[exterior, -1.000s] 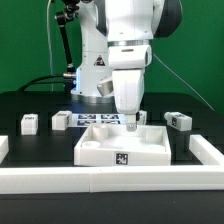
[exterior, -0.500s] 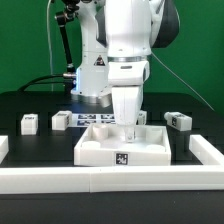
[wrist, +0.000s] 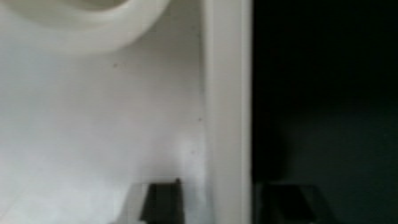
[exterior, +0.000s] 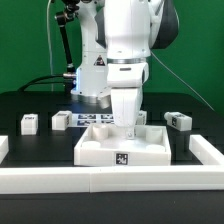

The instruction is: Assemble square table

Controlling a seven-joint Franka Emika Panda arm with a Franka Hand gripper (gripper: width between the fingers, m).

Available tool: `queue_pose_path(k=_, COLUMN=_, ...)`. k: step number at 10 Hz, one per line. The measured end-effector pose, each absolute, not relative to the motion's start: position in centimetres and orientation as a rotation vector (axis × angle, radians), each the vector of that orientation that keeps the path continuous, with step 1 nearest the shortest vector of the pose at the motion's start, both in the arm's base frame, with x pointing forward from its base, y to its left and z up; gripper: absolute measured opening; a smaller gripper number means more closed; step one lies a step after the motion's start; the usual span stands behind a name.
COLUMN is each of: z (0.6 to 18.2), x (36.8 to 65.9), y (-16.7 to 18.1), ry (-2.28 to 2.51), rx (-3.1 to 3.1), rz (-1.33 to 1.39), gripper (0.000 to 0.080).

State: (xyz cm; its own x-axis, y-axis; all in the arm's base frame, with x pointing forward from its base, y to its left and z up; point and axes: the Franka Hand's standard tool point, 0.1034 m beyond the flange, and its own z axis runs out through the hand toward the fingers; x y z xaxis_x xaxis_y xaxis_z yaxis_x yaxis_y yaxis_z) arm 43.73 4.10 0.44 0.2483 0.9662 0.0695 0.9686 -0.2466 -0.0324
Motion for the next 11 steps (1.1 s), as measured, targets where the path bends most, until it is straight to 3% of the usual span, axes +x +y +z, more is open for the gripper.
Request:
queue_pose_path(k=1, z=0.5, x=43.8, y=4.1, ry=-1.886, rx=-2.427, rz=-0.055, gripper=0.0066)
queue_pose_path(k=8, z=0.5, x=43.8, y=4.0, ry=-1.913, rx=-2.406, rz=-0.051, gripper=0.0056)
queue_pose_path(k=11, z=0.7, x=45.5, y=3.9, ry=-2.13, rx=-2.234, rz=-0.012, gripper=0.0057)
